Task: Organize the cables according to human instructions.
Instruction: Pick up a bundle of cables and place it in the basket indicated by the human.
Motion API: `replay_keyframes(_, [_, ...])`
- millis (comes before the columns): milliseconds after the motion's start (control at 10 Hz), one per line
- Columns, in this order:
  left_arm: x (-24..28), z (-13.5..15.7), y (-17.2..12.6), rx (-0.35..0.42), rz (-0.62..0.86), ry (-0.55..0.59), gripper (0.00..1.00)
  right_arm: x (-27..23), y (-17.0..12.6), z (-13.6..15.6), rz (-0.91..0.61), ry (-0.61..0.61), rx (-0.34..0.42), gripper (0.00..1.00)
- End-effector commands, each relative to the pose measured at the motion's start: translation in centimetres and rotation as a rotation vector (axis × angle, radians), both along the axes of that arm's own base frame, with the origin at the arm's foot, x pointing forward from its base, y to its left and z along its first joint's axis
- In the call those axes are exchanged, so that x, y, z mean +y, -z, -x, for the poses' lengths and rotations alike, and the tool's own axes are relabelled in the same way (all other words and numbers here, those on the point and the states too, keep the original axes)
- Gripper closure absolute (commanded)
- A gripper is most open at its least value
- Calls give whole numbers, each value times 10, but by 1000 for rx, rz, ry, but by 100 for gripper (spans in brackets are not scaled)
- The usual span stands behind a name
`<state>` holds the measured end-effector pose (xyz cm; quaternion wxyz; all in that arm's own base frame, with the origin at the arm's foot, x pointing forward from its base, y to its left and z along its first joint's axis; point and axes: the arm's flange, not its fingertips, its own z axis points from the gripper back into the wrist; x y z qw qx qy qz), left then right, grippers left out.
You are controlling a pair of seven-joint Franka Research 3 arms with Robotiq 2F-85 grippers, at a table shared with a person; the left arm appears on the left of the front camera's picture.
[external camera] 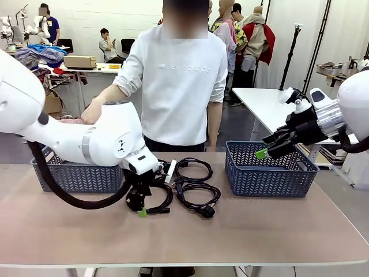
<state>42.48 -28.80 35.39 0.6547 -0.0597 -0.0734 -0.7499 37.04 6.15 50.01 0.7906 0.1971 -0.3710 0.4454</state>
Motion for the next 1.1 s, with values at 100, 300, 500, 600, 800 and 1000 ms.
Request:
replay_keyframes(100, [-9,-14,11,22,-78,-11,0,-1,1,-4,-17,-23,-15,0])
replay_keyframes(300, [-10,-26,22,32,-99,-26,0,-1,1,-4,-17,-23,-15,0])
replay_keyframes(500, [-12,-36,31,25,-100,-33,0,-1,1,-4,-17,-23,-15,0])
replay_keyframes(600, [-12,-39,34,23,-101,-43,0,-1,1,-4,-17,-23,-15,0])
replay_keyframes(800, [-10,-39,38,28,-117,-50,0,-1,1,-4,-17,-23,-15,0])
replay_keyframes(1000, [-11,-39,43,26,-135,-49,0,-1,1,-4,-17,-23,-15,0])
